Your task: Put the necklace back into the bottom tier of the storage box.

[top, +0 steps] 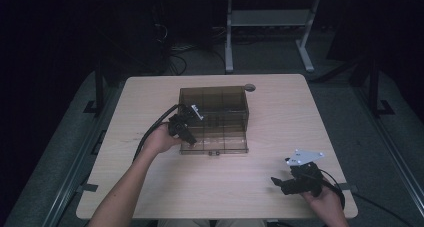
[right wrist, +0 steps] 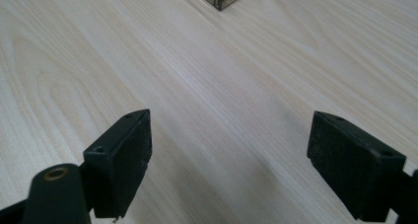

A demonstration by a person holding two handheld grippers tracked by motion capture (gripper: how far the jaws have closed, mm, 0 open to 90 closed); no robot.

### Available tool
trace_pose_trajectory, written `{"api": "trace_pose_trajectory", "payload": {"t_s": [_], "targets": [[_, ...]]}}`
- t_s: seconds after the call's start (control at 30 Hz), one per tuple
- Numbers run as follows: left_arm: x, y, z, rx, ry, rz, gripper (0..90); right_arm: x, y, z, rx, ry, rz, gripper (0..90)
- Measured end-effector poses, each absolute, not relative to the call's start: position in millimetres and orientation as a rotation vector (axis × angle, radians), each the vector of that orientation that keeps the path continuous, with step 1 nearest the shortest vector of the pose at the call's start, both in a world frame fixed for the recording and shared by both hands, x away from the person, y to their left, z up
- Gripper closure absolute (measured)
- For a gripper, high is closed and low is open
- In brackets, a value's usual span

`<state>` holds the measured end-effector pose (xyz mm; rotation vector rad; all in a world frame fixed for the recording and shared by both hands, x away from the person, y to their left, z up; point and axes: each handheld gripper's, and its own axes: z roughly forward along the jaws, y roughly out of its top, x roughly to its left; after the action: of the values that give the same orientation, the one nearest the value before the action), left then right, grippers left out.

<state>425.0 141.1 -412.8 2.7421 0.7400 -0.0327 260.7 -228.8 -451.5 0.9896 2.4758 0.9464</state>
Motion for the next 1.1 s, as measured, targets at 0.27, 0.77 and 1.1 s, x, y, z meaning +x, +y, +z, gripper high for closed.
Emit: {"api": "trace_pose_trajectory", "payload": {"t_s": [0.27, 0.77, 1.1], "targets": [[420, 148, -413, 2.723, 0.745, -0.030, 74.2, 261, -228, -452, 1.001, 2.472, 0.938, 16.6], [409, 153, -399, 2.703, 0.731, 0.013, 65.5, 258, -224, -451, 0.996, 2.475, 0.933, 16.6], [402, 155, -392, 2.686, 0.718, 0.039, 63.8, 257, -224, -451, 1.014, 2.469, 0.936, 16.6]]}}
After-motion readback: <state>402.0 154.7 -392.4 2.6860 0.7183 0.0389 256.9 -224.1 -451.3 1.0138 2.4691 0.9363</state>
